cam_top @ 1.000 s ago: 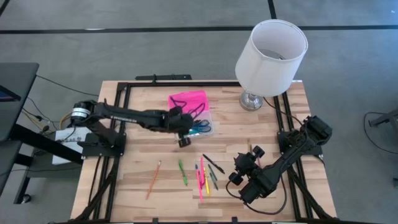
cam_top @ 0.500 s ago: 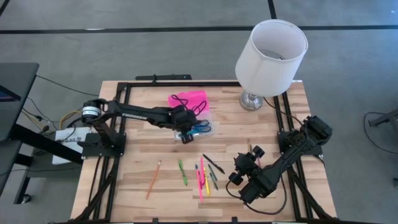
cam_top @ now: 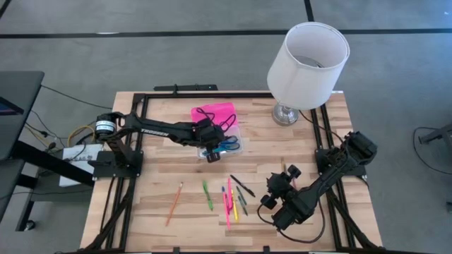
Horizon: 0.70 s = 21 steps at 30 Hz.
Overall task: Pick & place school supplies into a supply box
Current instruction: Put the black pen into the pink supply box, then put the gray pen into the pink supply box
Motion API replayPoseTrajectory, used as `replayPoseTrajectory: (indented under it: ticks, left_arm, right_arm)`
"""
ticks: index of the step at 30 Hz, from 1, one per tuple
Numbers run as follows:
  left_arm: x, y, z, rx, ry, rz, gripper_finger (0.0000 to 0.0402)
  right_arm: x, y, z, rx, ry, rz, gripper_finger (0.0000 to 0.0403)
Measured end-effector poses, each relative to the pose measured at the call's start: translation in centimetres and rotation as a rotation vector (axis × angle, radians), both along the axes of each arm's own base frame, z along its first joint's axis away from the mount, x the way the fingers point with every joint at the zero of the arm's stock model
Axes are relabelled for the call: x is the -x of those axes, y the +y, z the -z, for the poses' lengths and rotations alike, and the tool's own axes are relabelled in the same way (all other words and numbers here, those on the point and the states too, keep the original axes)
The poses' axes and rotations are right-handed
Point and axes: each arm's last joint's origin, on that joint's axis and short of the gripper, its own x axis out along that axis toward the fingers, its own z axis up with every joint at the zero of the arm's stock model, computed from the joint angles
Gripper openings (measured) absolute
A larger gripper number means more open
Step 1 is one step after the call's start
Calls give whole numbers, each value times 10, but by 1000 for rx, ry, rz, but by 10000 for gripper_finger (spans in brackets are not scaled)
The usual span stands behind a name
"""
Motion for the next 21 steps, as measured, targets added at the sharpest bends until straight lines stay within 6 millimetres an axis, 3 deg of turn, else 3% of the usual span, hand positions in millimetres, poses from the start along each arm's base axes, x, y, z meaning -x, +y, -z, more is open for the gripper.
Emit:
replayPoseTrajectory:
  ticks: [15, 21]
  left_arm:
    - [0, 0, 0, -71, 26, 24, 117]
    - [8, -17, -10, -17, 50, 136, 121]
  right_arm:
    - [0, 0, 0, 1, 1, 0, 122]
    - [0, 0, 0, -9, -14, 12, 122]
